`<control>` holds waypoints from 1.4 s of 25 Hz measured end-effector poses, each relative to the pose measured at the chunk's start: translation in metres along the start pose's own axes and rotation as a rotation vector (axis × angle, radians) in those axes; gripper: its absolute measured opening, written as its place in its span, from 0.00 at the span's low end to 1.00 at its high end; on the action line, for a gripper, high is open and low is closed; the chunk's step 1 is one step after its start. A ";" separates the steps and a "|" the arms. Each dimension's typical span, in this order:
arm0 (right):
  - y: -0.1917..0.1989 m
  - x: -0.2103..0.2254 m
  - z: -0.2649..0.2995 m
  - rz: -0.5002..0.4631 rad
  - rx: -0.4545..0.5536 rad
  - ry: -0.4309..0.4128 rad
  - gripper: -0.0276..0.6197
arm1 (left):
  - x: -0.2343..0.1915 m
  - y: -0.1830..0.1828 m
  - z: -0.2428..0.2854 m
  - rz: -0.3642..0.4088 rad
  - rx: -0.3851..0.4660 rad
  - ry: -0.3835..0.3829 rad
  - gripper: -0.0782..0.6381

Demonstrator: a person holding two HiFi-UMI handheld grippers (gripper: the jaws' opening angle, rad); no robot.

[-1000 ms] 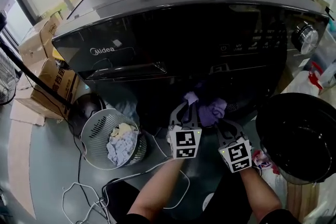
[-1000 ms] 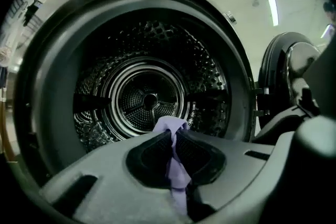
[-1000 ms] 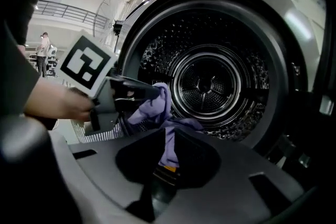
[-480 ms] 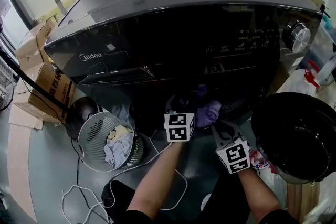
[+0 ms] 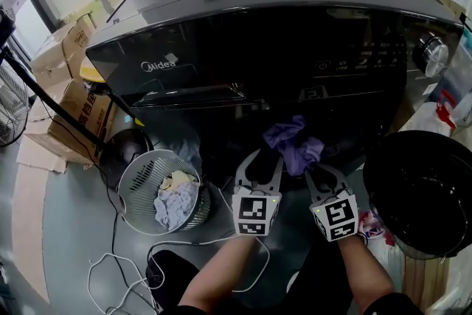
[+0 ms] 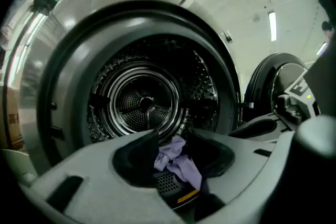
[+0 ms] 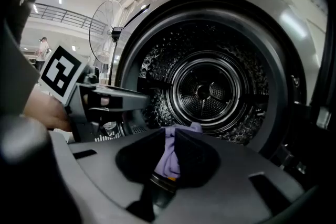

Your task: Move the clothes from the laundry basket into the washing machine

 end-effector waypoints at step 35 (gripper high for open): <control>-0.051 -0.353 0.120 -0.158 0.059 -0.648 0.08 | -0.263 0.088 -0.295 0.004 -0.076 -0.556 0.12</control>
Point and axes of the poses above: the fingertips, and each gripper's own axes: z forward along the fingers, x to its right, y out of its underside, the point moved 1 cm from there along -z, backward along the fingers, and after that the axes turned 1 degree about z, right-handed, at the moved point
